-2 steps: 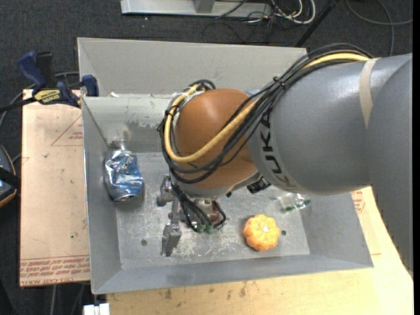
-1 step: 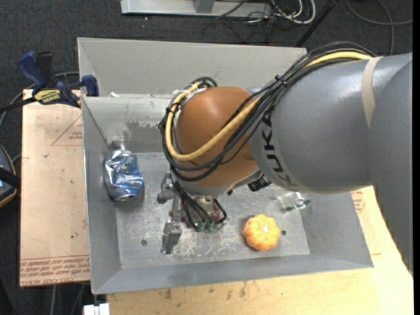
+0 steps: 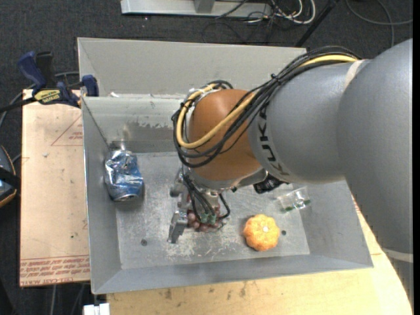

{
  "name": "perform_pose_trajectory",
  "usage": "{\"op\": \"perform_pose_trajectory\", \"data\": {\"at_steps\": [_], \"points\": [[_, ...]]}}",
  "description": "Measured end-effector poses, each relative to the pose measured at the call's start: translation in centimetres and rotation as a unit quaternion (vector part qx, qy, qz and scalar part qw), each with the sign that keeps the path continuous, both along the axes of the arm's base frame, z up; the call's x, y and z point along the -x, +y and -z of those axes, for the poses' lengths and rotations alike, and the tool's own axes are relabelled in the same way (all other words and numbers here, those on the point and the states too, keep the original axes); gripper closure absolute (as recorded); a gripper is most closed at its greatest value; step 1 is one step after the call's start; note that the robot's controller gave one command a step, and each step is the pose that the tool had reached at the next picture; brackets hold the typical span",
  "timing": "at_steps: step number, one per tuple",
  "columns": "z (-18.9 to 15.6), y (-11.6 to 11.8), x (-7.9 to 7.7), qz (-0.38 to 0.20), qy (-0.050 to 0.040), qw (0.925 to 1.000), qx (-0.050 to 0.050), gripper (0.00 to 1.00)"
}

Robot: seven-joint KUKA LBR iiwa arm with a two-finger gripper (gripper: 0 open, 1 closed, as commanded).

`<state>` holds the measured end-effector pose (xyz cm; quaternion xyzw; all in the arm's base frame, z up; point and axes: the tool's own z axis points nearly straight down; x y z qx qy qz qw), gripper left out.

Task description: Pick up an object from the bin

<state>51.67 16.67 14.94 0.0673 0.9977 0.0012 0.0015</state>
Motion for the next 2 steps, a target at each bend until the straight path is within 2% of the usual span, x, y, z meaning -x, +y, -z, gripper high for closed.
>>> {"op": "perform_pose_trajectory", "data": {"at_steps": [1, 2], "points": [[-0.2, -6.5, -2.1, -0.054, 0.0014, 0.9986, 0.001, 0.0], [2.7, -9.3, -5.8, -0.143, -0.0008, 0.9897, 0.001, 0.0]]}}
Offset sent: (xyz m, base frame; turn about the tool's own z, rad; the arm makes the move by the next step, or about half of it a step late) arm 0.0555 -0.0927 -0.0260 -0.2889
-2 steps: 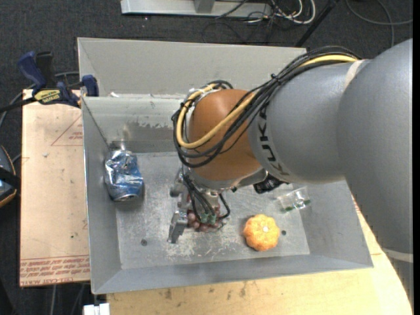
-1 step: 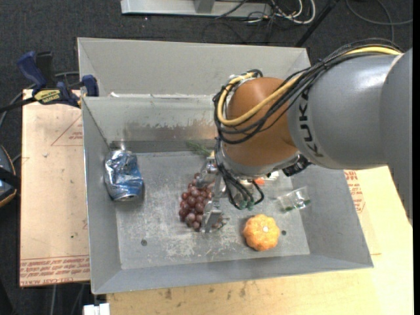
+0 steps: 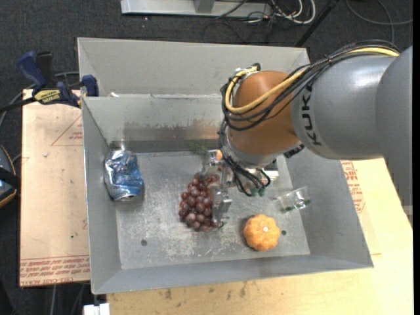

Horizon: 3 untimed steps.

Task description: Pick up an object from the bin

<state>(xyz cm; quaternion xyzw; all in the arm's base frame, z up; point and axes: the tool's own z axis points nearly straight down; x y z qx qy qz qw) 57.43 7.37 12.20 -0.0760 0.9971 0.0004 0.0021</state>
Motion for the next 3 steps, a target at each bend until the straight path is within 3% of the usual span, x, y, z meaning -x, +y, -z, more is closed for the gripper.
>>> {"op": "perform_pose_trajectory", "data": {"at_steps": [1, 2, 3], "points": [[3.4, 0.0, -0.5, -0.016, -0.0022, 0.9999, 0.0, 0.0], [3.9, 0.2, -1.7, -0.181, -0.0159, 0.9834, -0.001, 1.0], [3.9, 0.2, -1.7, -0.181, -0.0158, 0.9834, -0.001, 1.0]]}}
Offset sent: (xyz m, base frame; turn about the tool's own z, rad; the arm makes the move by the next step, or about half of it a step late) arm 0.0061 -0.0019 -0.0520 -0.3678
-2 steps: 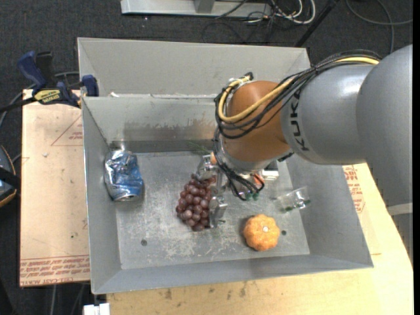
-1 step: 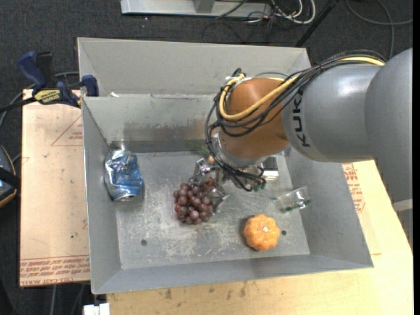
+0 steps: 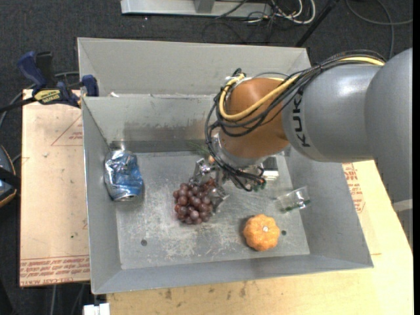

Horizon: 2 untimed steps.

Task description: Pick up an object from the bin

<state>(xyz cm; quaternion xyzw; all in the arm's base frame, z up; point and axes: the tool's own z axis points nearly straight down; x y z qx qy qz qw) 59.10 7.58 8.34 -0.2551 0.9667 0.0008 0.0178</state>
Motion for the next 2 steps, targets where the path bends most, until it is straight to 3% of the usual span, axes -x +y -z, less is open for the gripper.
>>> {"op": "perform_pose_trajectory", "data": {"at_steps": [2], "points": [[-0.83, 0.0, 0.05, 0.0, 0.007, 1.0, 0.002, 1.0]]}}
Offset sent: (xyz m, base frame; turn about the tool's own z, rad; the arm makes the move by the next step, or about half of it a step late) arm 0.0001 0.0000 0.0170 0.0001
